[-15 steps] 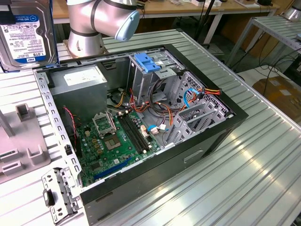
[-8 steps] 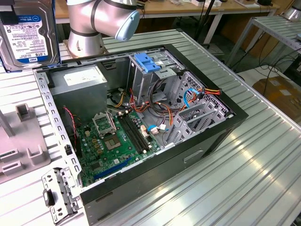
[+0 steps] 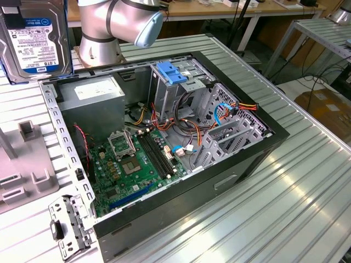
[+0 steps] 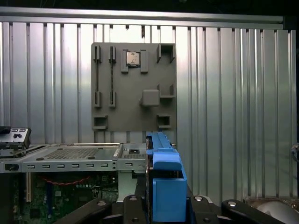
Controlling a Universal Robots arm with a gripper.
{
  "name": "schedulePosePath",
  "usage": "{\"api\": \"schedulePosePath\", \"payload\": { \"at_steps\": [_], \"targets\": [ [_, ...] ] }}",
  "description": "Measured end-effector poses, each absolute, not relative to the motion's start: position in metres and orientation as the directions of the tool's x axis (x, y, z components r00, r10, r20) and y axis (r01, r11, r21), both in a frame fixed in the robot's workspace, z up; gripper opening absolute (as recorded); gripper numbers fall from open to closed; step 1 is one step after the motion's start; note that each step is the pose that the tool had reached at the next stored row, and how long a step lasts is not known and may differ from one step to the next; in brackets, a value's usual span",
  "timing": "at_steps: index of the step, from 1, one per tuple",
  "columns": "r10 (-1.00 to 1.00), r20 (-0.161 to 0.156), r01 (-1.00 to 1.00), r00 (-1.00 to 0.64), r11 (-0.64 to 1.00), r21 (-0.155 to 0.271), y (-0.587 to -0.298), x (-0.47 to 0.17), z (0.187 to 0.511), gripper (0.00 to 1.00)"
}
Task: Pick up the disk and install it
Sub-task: 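Pick up the disk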
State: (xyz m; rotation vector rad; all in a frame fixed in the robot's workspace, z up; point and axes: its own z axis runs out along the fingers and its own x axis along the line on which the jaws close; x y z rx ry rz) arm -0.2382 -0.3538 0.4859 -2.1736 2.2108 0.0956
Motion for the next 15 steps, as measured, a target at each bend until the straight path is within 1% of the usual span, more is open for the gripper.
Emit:
{"api": "schedulePosePath", "payload": {
  "at_steps": [15],
  "targets": [
    [-0.997, -0.071, -1.0, -0.018, 0.016, 0.016, -0.3579, -0.2312, 0.4853, 0.37]
  ]
}}
